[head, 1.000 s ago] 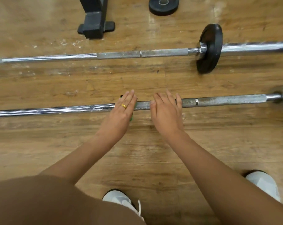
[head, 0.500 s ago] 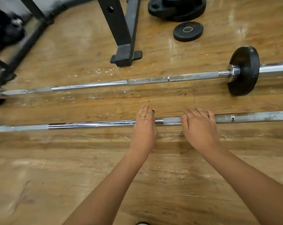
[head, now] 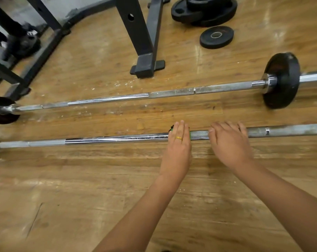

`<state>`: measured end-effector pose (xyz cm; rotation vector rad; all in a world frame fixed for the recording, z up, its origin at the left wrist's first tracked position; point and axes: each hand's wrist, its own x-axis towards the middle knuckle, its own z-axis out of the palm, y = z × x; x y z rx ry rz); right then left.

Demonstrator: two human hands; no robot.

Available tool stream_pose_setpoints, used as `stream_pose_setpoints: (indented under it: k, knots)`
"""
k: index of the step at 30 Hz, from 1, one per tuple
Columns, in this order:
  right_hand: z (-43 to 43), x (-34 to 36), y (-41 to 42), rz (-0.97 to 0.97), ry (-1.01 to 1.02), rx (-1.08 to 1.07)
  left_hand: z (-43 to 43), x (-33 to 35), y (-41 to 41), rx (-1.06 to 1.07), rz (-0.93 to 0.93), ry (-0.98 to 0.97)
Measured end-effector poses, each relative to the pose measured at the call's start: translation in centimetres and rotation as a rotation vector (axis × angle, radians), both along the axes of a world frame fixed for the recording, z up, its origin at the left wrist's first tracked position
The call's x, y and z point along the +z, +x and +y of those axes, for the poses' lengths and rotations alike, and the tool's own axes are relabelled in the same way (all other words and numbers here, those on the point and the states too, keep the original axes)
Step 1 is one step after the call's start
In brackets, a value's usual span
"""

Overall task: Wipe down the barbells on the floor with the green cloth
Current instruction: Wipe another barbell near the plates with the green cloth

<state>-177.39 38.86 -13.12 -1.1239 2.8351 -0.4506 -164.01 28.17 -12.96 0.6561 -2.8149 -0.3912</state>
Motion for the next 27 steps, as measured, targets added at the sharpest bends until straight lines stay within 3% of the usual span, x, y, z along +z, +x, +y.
stream_pose_setpoints:
  k: [4,9,13,18,23,27]
  knots:
    - [0.1,0.0,0.2,-0.005,0.012,0.001,-1.4,-0.3,0.5,-0.135,-0.042,-0.113]
    - [0.4,0.2,0.7,0.002,-0.005,0.000,-1.6,0.4,0.8,0.071,-0.008,0.035]
    - [0.5,-0.1,1.2,0.035,-0.043,-0.031,0.7,0.1,0.3,-0.142,-0.031,-0.064]
    - [0.9,-0.5,1.9,0.036,-0.075,-0.031,-0.6,0.4,1.1,0.098,0.060,0.063]
    - [1.4,-0.6,2.6,0.062,-0.074,-0.047,0.5,0.3,1.7,-0.113,0.025,0.000]
    - [1.9,-0.5,3.1,0.054,-0.065,-0.021,0.0,0.9,1.4,0.049,0.030,0.084]
